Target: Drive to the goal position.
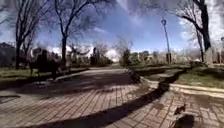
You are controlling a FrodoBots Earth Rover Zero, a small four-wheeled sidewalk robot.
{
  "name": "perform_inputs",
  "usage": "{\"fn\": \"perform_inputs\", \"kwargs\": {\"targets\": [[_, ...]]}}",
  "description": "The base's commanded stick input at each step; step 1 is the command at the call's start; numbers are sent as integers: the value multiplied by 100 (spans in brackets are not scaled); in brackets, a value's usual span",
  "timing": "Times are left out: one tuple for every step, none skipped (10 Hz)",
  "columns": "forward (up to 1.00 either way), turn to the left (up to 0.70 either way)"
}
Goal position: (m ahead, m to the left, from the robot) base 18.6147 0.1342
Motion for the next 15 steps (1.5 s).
{"fn": "perform_inputs", "kwargs": {"targets": [[100,0],[100,0],[100,0],[100,0],[100,0],[100,0],[100,0],[100,0],[100,0],[100,0],[100,0],[100,0],[100,0],[100,0],[100,0]]}}
